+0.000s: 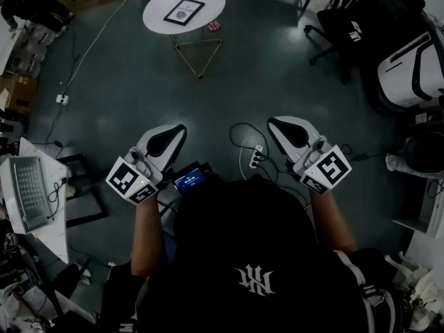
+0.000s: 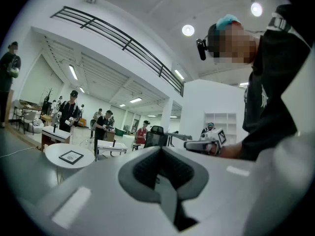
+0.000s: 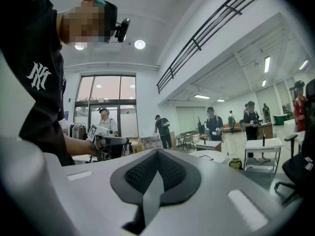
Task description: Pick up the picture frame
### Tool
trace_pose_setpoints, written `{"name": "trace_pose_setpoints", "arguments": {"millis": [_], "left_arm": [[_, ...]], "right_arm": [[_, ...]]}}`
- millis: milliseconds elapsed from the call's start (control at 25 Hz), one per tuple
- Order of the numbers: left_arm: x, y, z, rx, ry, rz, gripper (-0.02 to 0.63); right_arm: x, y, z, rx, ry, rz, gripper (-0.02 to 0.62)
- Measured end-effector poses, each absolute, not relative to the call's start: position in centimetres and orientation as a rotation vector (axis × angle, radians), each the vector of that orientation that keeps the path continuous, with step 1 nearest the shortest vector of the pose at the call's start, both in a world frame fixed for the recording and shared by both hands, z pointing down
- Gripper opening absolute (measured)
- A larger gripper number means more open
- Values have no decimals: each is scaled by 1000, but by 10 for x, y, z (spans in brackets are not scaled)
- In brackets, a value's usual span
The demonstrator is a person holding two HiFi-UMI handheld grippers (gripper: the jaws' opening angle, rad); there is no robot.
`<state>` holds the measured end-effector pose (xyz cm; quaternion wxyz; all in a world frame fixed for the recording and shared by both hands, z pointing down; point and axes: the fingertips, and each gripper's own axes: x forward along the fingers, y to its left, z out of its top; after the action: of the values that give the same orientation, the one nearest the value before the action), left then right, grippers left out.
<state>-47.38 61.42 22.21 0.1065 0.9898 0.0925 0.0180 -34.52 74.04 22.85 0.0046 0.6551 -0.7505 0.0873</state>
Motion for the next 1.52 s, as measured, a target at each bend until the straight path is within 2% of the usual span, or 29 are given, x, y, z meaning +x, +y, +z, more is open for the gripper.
{"name": "trace_pose_setpoints", "arguments": {"millis": [200,480,960,1200,1520], "left_arm": [[-478,589,227,2941,317,66,3],[-496,567,233,2916,363,47,3],[-564,530,261,2818,395,68,3],[-593,517,291,2767,350,97,3],[-599,490,303,2709,254,56,3]], "right_arm": [[-380,701,242,1993,-2404,342,-5],[-393,668,228,2033,-2413,304,-6],[-448,625,254,2083,-2342,417,0],[-447,627,272,2191,-2206,499,0],[-430,592,274,2188,-2199,551,0]]}}
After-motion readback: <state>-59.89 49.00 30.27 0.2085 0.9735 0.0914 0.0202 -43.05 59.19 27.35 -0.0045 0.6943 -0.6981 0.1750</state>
